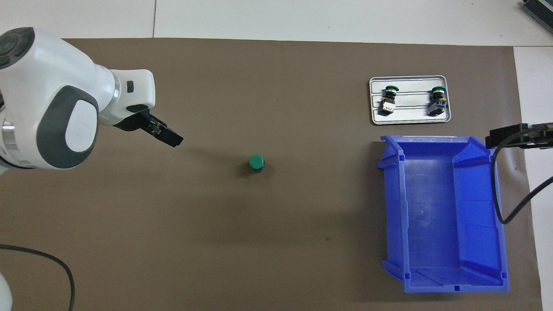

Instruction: Place and press button with both arms

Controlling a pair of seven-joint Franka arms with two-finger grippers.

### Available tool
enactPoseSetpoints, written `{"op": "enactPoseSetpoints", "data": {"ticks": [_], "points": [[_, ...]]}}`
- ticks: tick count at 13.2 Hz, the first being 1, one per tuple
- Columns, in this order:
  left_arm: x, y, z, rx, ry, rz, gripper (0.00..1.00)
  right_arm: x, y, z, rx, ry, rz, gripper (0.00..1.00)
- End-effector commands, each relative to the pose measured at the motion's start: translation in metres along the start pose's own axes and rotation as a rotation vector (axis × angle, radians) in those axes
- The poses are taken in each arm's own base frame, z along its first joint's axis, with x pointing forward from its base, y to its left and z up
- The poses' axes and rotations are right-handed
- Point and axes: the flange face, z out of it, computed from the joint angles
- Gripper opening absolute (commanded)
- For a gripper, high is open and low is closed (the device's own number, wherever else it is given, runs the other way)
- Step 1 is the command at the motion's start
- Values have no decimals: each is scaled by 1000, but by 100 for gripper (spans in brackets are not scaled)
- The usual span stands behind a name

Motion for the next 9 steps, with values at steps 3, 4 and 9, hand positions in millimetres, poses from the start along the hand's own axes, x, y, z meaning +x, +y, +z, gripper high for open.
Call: {"op": "enactPoseSetpoints", "data": {"ticks": [3, 4, 9], "points": [[11, 37, -5, 85, 34, -61, 100, -6, 1, -2, 24, 6, -23, 100], [11, 38, -5, 85, 36, -61, 100, -6, 1, -2, 24, 6, -23, 100], [24, 99, 4, 72, 68, -134, 88, -6, 1, -2, 24, 6, -23, 100]]}}
